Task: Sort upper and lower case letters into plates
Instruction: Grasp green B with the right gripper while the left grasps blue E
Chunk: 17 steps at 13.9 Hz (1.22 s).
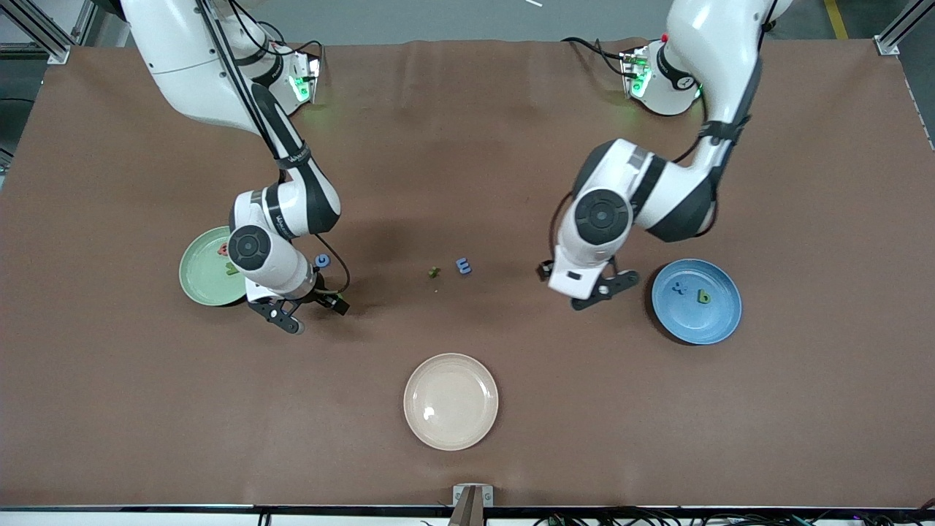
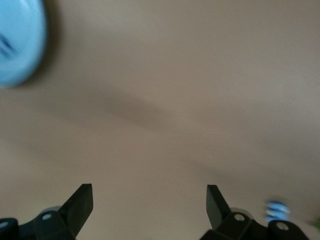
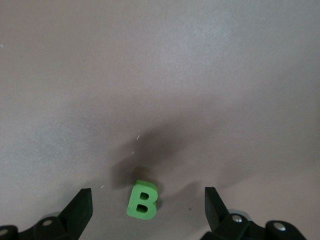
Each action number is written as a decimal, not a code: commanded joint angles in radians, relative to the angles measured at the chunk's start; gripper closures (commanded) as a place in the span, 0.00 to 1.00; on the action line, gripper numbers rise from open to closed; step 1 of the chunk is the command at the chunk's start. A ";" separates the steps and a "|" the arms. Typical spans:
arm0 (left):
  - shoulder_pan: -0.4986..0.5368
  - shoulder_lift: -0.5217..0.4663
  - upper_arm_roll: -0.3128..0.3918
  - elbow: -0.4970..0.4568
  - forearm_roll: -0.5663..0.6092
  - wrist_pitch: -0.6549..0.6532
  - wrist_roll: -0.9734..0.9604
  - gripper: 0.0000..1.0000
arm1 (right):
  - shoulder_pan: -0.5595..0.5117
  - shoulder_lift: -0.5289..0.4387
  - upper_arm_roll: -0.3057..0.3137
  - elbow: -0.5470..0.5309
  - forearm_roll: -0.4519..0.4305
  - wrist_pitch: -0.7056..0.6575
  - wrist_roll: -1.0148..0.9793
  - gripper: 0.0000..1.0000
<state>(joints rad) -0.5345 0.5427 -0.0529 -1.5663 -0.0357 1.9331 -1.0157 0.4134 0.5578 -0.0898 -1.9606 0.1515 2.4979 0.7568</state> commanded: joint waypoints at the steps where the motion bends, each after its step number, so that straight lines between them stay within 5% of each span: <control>1: -0.083 0.188 0.002 0.228 -0.036 -0.017 -0.121 0.00 | 0.025 0.017 -0.007 0.022 0.019 -0.011 0.033 0.10; 7: -0.177 0.329 -0.001 0.293 -0.053 0.177 -0.285 0.00 | 0.033 0.025 -0.007 0.026 0.019 -0.016 0.032 0.47; 10: -0.206 0.362 -0.002 0.296 -0.059 0.272 -0.380 0.13 | 0.033 0.025 -0.007 0.025 0.017 -0.016 0.026 0.60; 17: -0.255 0.388 0.001 0.273 -0.056 0.283 -0.423 0.20 | 0.022 0.028 -0.007 0.022 0.010 -0.017 -0.045 0.90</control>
<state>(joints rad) -0.7712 0.9203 -0.0611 -1.3064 -0.0754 2.2151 -1.4202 0.4356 0.5776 -0.0904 -1.9469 0.1516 2.4909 0.7579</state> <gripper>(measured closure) 0.194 0.718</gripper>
